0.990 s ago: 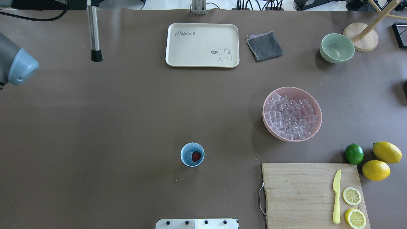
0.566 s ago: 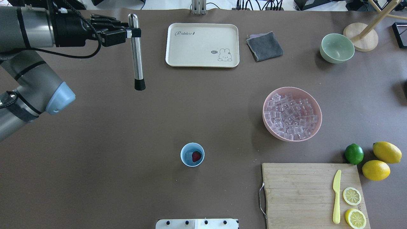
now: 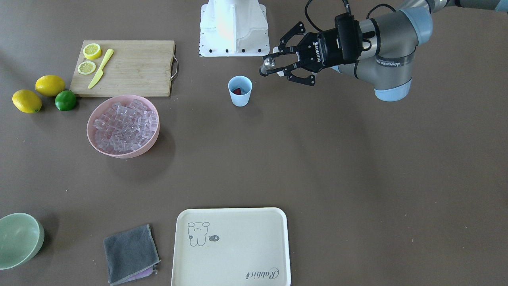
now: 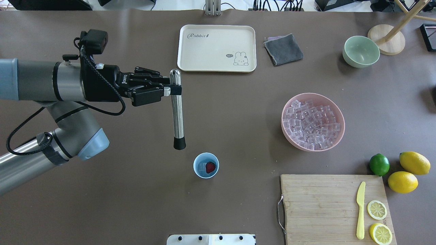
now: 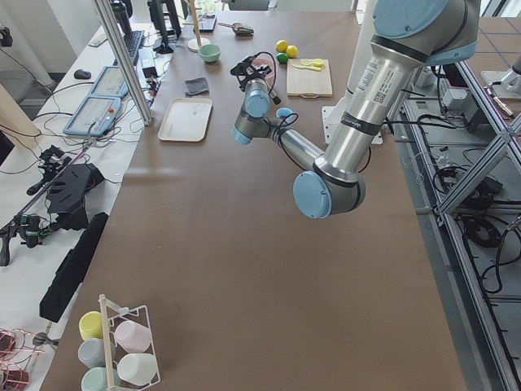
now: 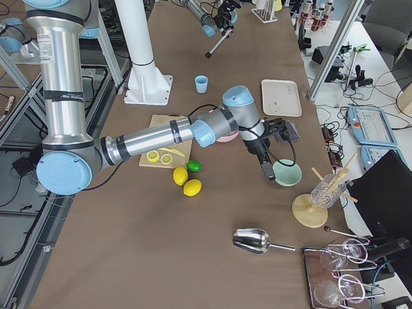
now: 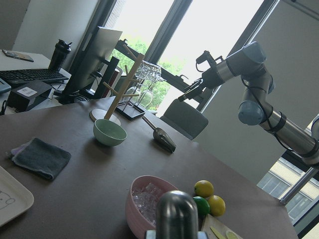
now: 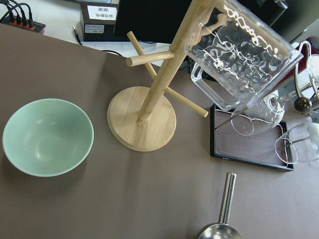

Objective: Mash ice and strawberries in cup
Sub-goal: 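Carry the silver pestle with the left gripper over the blue cup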

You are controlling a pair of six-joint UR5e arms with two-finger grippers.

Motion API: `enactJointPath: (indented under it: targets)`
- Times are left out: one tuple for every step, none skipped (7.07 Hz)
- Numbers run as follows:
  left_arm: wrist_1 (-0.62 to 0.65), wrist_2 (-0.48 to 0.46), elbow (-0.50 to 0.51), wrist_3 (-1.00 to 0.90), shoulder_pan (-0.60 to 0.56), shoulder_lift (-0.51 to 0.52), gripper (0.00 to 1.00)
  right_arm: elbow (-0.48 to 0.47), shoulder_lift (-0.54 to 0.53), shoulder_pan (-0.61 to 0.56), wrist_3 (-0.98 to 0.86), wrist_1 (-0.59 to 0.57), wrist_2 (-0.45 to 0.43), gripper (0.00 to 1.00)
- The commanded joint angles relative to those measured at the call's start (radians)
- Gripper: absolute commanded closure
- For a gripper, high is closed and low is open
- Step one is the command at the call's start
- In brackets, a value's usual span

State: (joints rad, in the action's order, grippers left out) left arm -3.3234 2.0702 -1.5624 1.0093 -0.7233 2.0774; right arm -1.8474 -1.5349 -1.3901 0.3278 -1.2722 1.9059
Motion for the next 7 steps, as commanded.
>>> enactJointPath:
  targets:
    - [-0.089,-0.126,0.007,-0.085,0.054,0.013,1.00,-0.018,-0.002,-0.010,-0.006,0.005,-0.001,0.00]
    - [-0.084,-0.166,0.052,-0.142,0.067,0.013,1.00,-0.022,-0.005,-0.009,-0.006,0.005,-0.002,0.00]
    - [-0.085,-0.191,0.074,-0.226,0.067,0.015,1.00,-0.022,-0.005,-0.009,-0.006,0.005,-0.002,0.00]
    - [-0.084,-0.196,0.071,-0.253,0.065,0.013,1.00,-0.019,-0.005,-0.009,-0.006,0.005,-0.002,0.00]
    - [-0.087,-0.218,0.070,-0.256,0.065,0.015,1.00,-0.015,-0.002,-0.009,-0.007,0.005,-0.002,0.00]
    - [-0.082,-0.244,0.070,-0.324,0.068,0.010,1.00,-0.012,0.002,-0.009,-0.006,0.005,-0.005,0.00]
    - [-0.076,-0.242,0.061,-0.400,0.090,0.018,1.00,-0.006,0.002,-0.009,-0.004,0.004,-0.005,0.00]
